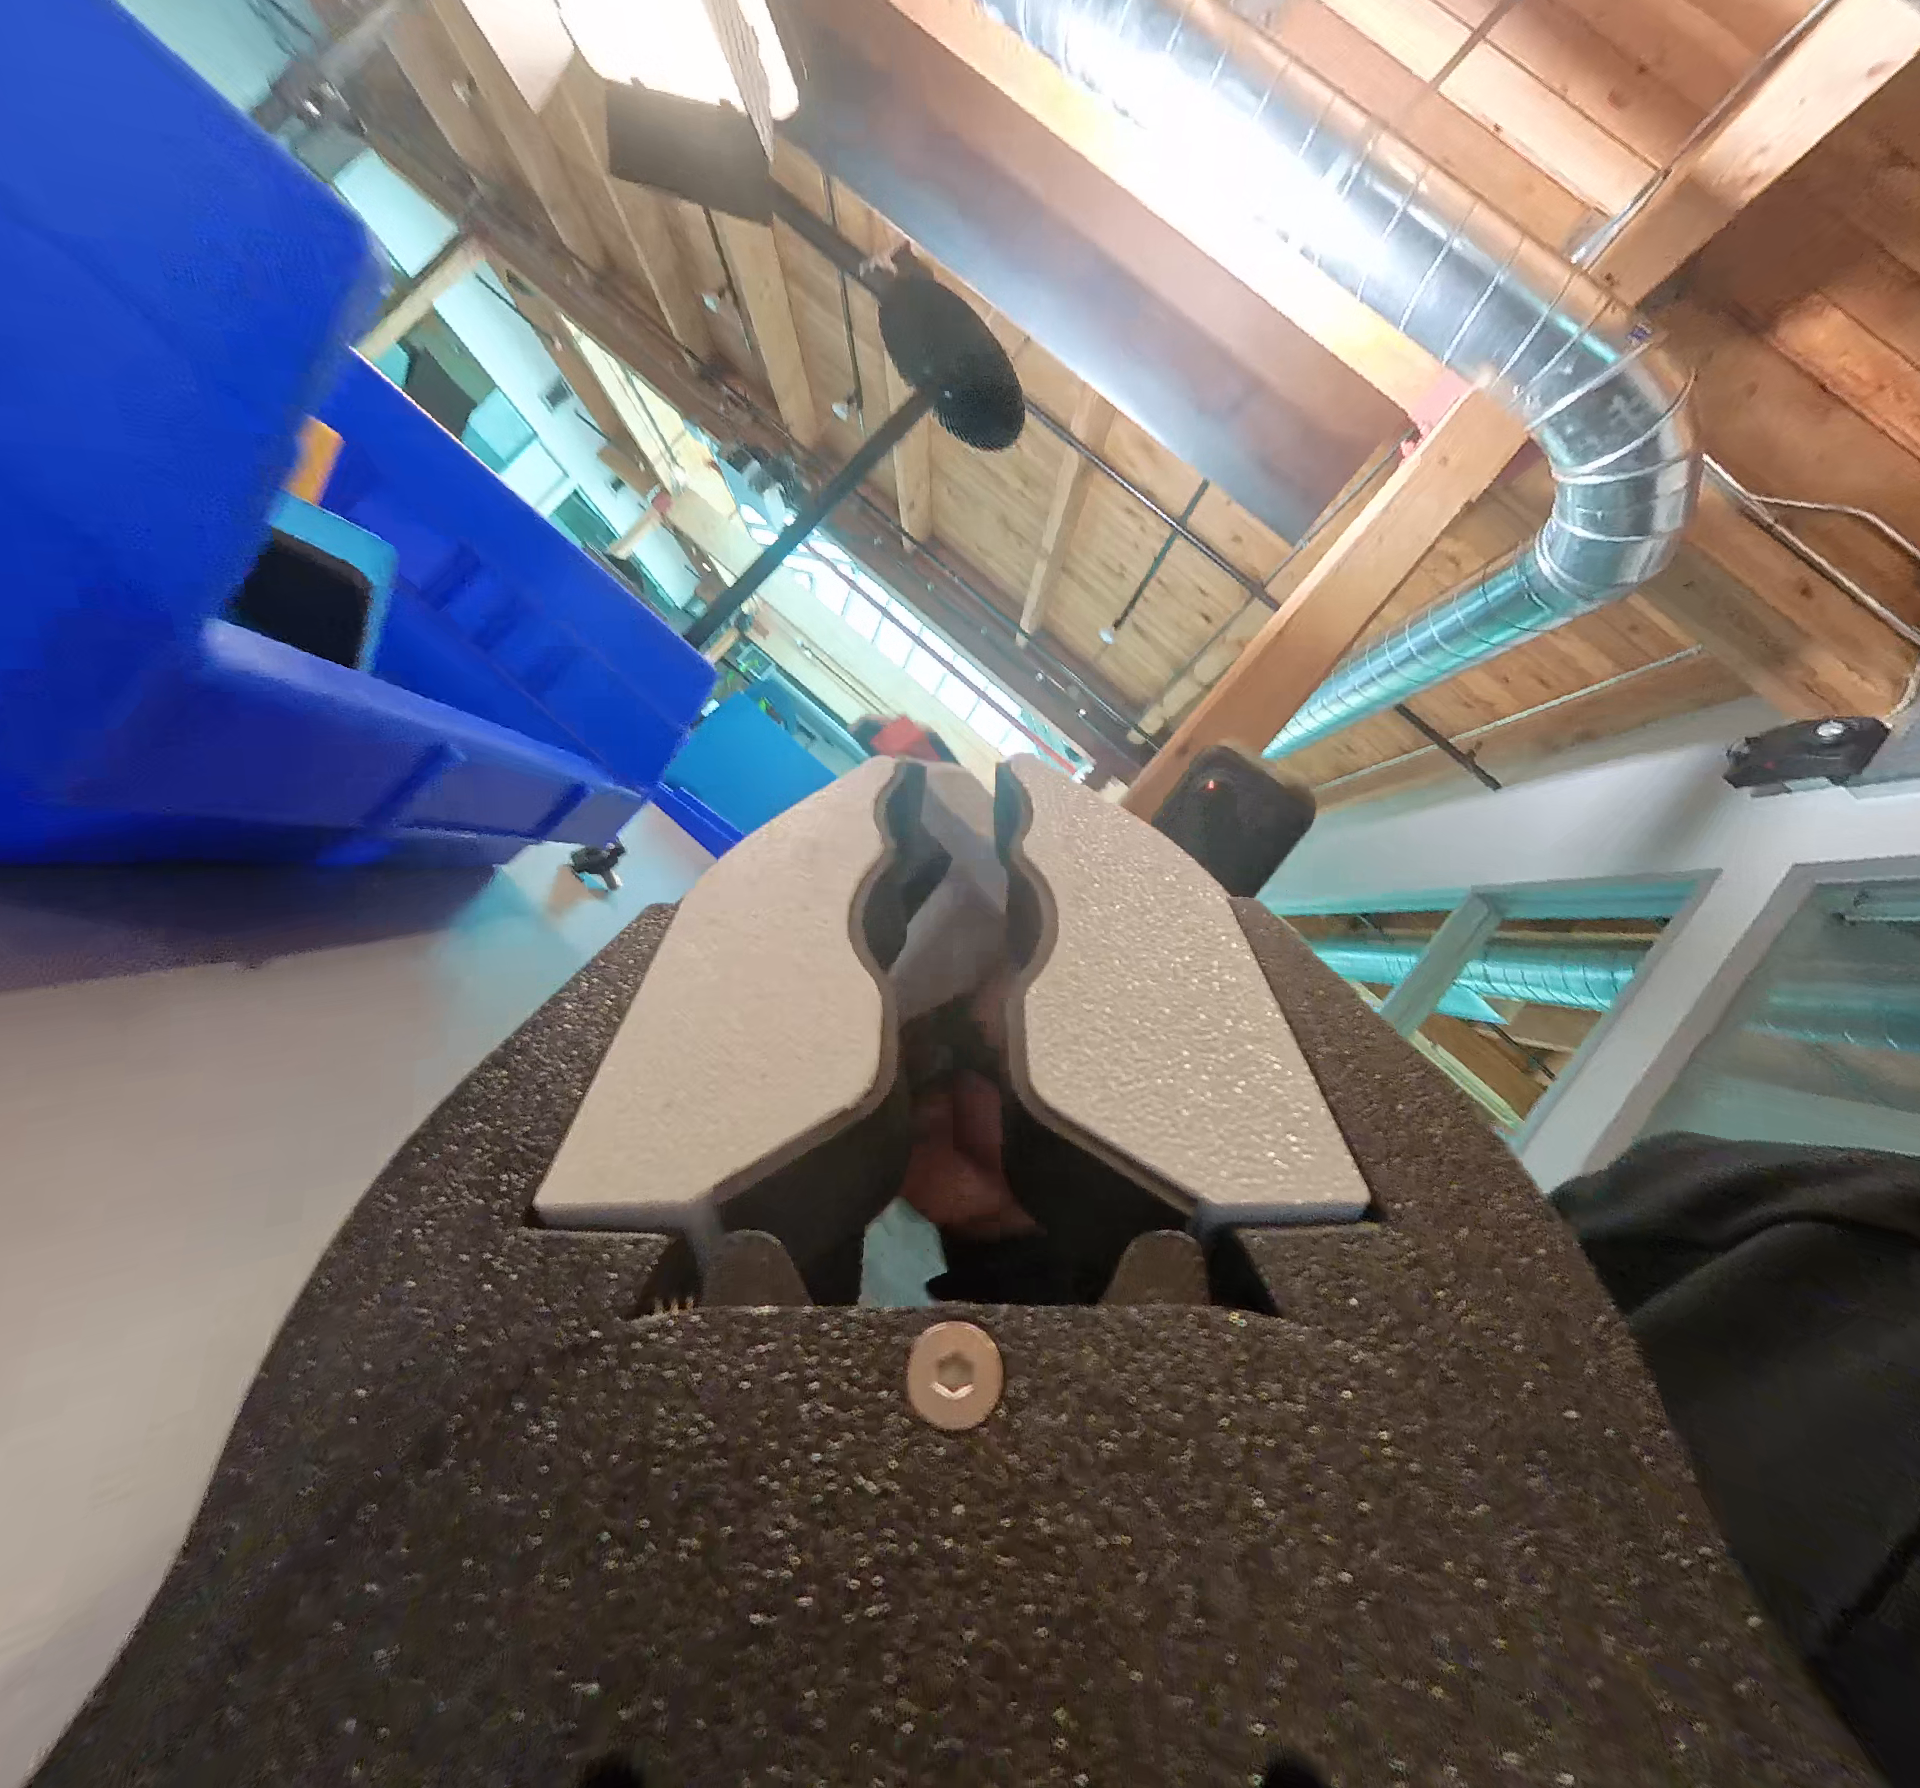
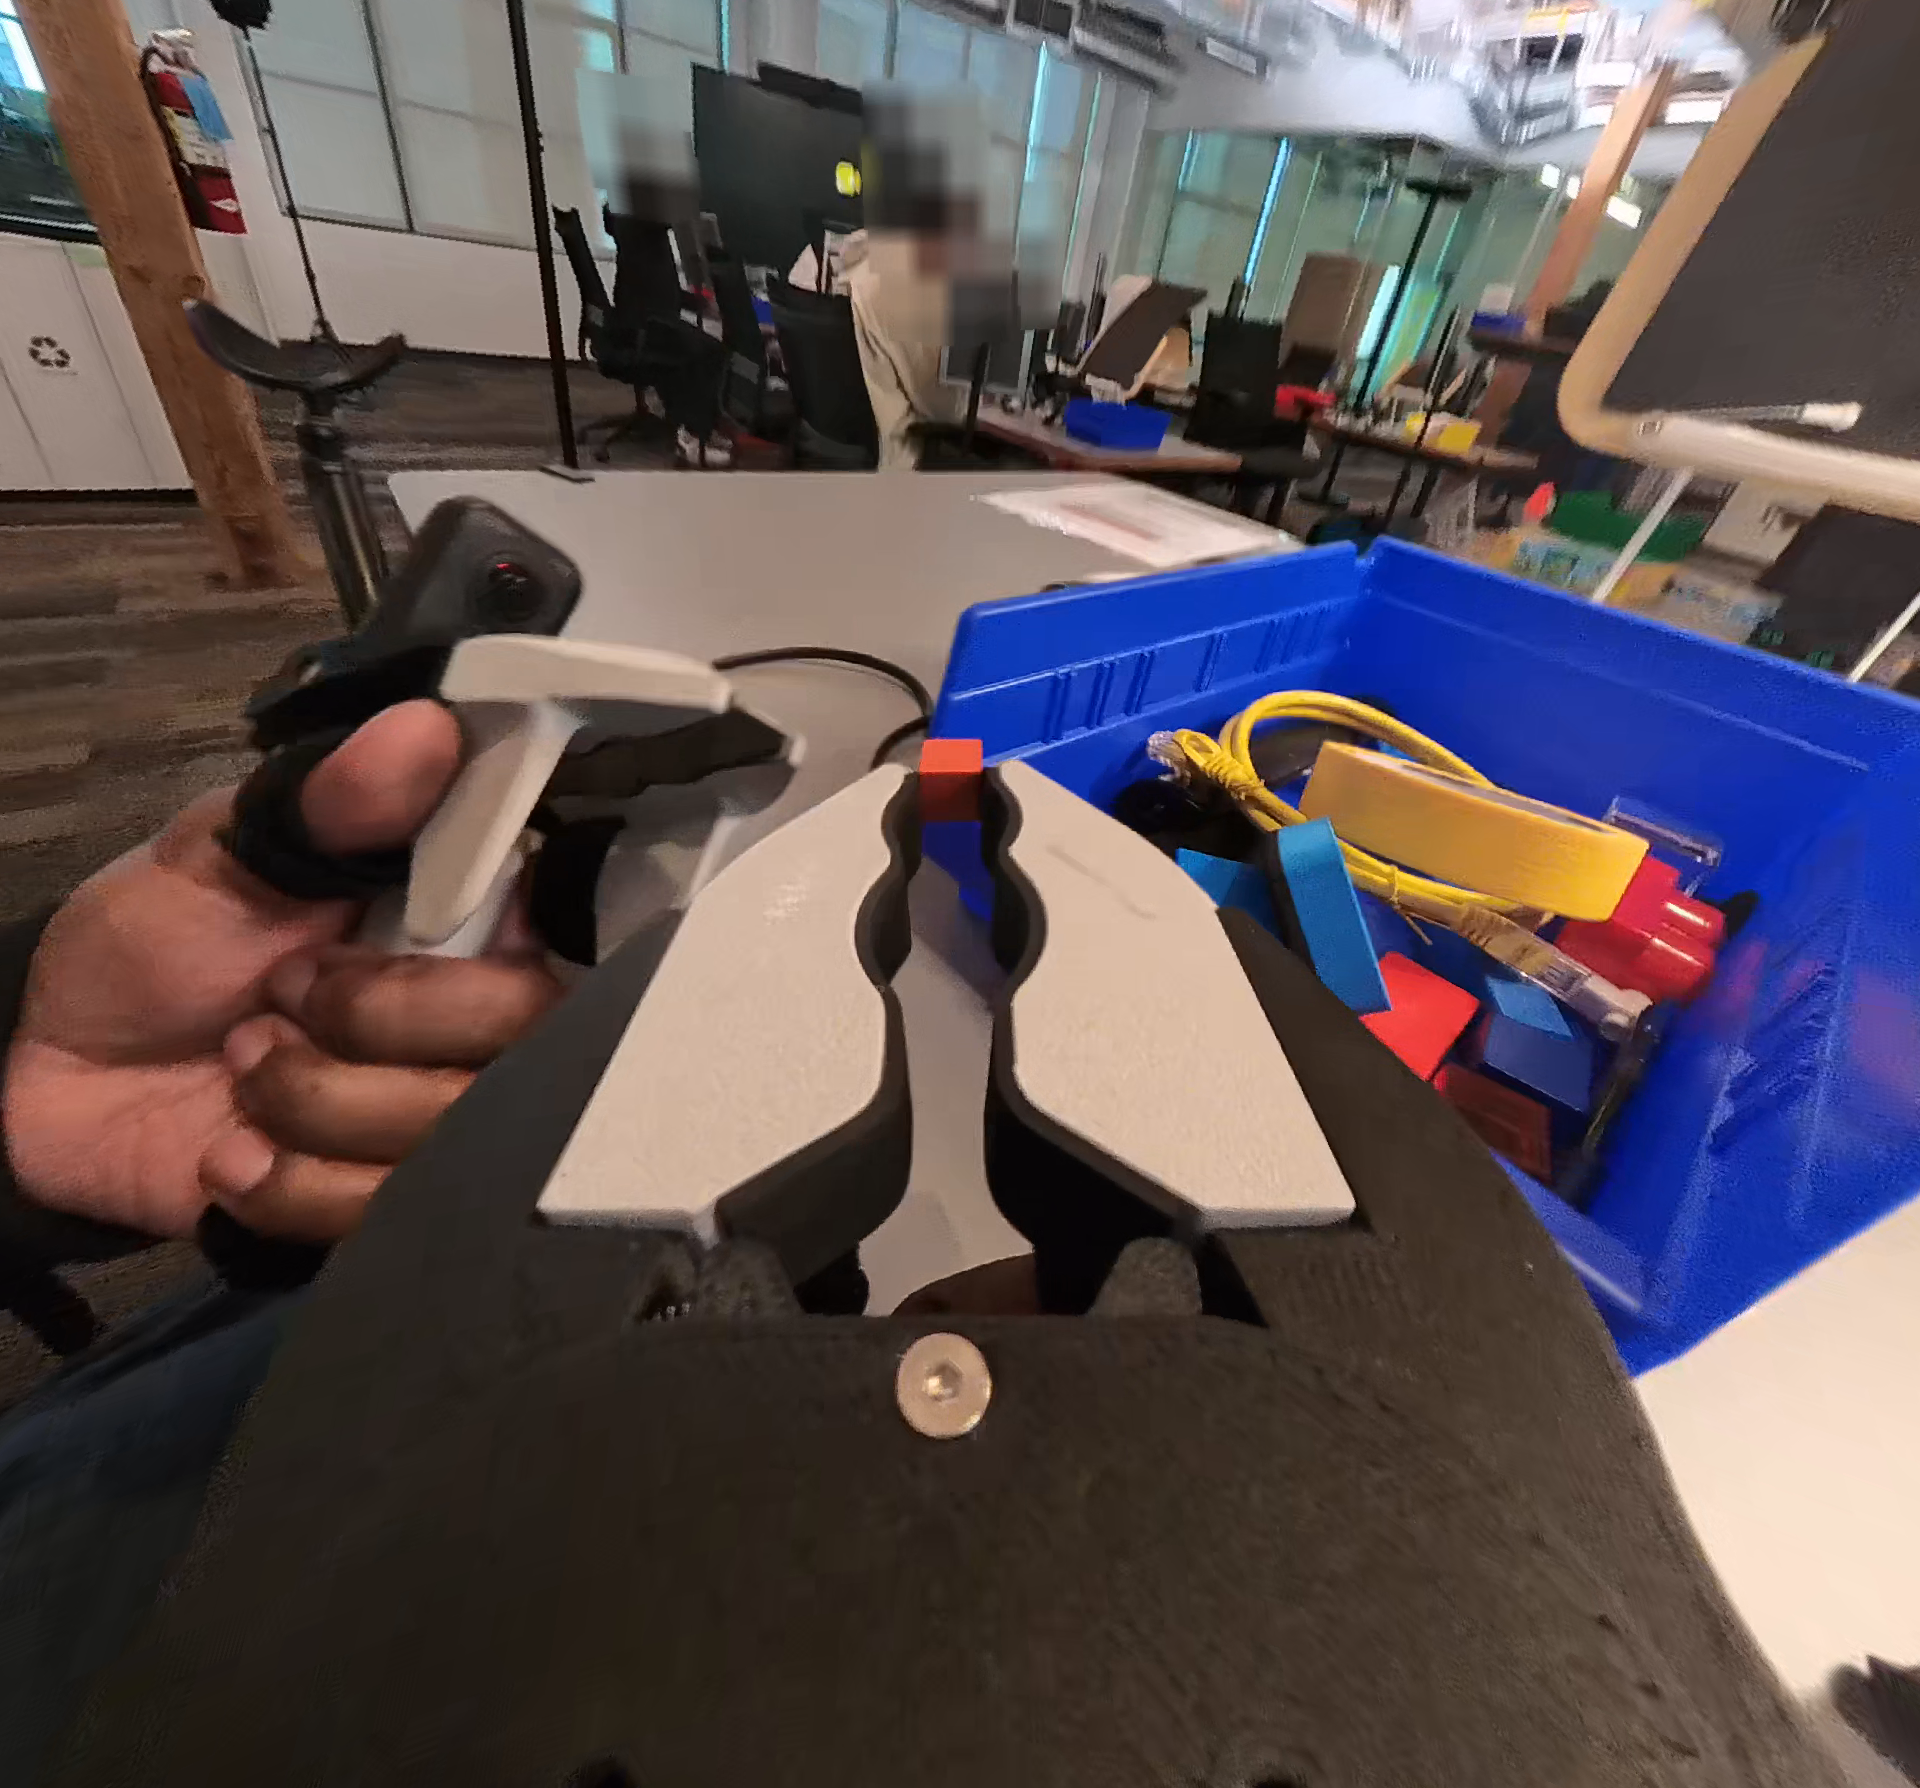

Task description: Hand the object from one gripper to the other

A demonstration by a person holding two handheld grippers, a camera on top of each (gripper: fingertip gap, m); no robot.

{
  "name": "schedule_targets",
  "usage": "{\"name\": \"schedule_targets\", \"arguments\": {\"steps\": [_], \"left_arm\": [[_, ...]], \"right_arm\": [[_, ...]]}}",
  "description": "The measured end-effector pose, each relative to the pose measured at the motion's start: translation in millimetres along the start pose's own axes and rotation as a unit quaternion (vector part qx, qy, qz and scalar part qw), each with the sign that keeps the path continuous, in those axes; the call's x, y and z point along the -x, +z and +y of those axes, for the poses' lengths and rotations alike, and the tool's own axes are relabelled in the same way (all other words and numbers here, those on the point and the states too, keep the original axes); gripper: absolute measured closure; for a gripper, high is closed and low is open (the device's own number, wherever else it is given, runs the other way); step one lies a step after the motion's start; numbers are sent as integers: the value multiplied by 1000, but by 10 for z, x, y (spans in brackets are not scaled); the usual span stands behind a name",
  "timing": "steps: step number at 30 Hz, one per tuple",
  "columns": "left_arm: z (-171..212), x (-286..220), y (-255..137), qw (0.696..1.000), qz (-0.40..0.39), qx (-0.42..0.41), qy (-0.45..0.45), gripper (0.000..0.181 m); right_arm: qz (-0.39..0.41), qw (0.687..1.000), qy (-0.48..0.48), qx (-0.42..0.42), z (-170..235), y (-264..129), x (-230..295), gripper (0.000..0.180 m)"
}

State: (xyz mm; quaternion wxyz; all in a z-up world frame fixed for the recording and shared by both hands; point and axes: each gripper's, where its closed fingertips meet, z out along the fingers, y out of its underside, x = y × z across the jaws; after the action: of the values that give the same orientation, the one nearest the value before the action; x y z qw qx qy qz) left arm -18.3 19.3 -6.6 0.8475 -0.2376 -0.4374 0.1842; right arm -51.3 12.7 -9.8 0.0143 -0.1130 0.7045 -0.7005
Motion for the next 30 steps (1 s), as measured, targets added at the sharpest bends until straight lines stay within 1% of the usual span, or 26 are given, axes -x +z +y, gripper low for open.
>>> {"name": "schedule_targets", "arguments": {"steps": [3,6,10,13,18,23,30], "left_arm": [[-64,110,-68,1000,-24,-3,16,168],[-117,133,-103,999,-30,-9,22,169],[-165,149,-139,999,-36,-15,28,170],[-190,180,-172,999,-42,-18,25,171],[-233,215,-210,999,-45,-21,20,171],[-257,238,-229,999,-47,-19,20,171],[-265,269,-238,998,-55,-16,25,171]], "right_arm": [[16,997,23,68,-1,247,-187,170],[-2,989,26,147,85,534,-213,170],[-29,968,16,251,326,811,-228,170],[-49,951,16,304,473,905,-202,169],[-45,946,32,318,522,982,-237,170],[-38,947,36,315,528,992,-278,169],[-36,949,39,310,542,995,-289,160]]}}
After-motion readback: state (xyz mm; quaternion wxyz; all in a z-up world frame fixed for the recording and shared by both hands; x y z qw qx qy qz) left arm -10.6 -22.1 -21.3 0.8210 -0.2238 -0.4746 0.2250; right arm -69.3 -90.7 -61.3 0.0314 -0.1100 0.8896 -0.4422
